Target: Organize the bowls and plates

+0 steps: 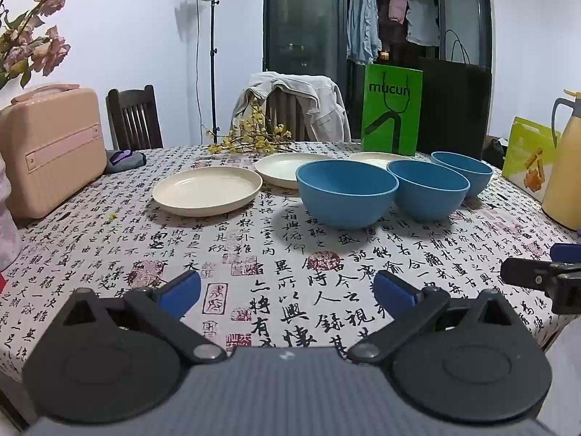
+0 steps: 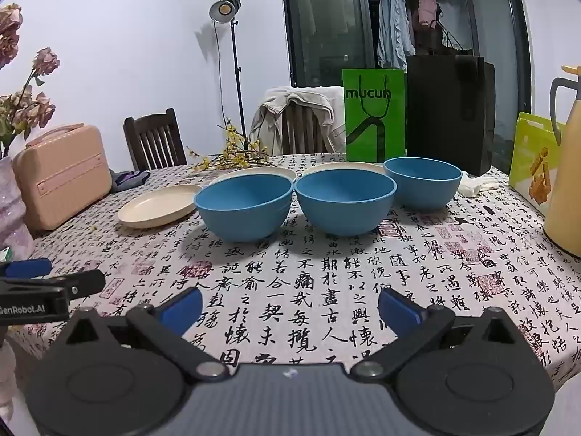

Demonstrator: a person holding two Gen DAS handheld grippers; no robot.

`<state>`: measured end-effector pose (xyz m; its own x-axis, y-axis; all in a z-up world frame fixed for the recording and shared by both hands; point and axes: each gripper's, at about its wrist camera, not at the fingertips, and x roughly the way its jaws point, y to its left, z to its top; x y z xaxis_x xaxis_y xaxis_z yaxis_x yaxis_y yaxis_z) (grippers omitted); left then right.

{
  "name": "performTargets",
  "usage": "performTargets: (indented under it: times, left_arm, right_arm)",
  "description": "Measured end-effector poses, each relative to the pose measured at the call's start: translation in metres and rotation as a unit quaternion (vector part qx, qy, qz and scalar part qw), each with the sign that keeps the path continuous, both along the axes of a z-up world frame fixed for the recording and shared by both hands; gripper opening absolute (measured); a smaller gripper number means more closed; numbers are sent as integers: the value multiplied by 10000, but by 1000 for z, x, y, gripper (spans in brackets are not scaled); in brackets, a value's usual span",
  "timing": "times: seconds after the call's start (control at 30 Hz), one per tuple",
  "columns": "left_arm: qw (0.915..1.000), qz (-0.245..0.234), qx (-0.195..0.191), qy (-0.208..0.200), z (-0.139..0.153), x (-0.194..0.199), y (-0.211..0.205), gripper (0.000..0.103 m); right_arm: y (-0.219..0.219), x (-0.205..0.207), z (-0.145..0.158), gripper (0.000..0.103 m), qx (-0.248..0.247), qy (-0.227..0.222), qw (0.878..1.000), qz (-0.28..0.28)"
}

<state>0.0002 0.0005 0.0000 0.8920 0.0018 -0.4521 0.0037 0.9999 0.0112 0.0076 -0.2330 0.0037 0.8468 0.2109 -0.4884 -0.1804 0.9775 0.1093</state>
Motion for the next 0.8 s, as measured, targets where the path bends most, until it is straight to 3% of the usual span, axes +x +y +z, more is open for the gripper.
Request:
performTargets:
  times: [0.8]
  left_arm:
    - [9999,-44,-137,-42,2,-1,2,103]
  right_arm:
    - [3,2,1,103,-47,51,10000,1]
